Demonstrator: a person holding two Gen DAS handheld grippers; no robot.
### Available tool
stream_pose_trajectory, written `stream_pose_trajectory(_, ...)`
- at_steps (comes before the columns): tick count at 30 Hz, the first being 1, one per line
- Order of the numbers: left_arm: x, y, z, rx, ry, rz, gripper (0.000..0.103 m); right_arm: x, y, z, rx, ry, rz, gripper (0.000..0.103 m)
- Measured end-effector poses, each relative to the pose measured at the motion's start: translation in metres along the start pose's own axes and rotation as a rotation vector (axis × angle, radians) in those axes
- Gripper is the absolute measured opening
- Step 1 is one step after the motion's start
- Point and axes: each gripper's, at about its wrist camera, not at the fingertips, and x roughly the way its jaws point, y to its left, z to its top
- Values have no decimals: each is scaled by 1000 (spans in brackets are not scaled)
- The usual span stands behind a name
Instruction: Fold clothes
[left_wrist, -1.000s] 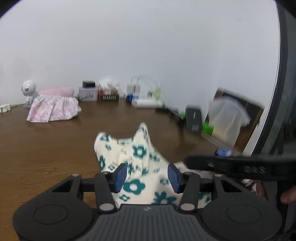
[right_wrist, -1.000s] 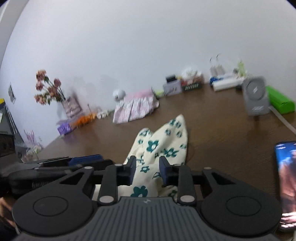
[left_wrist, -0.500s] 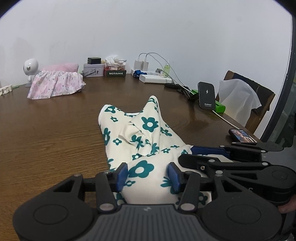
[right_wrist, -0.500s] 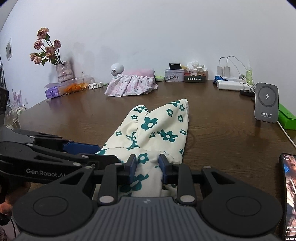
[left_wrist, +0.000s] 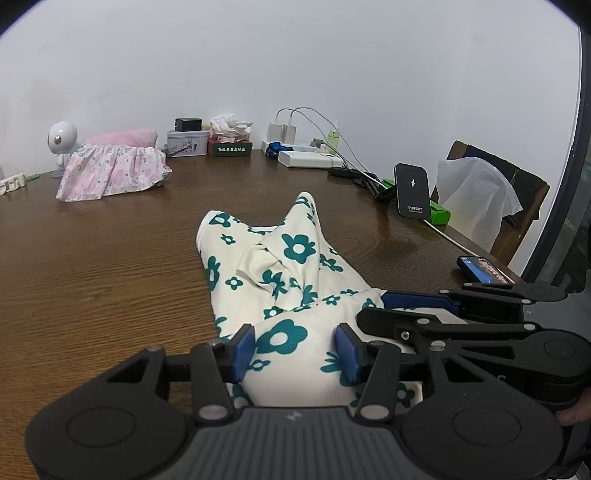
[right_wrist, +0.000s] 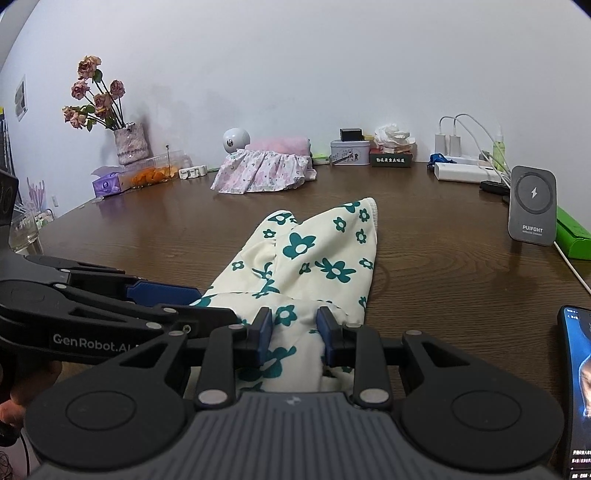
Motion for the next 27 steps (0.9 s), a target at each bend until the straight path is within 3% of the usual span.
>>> stream_pose_trajectory(27, -1, -2, -1, 10, 0, 0, 48, -2, -1, -1, -26, 0, -1, 28)
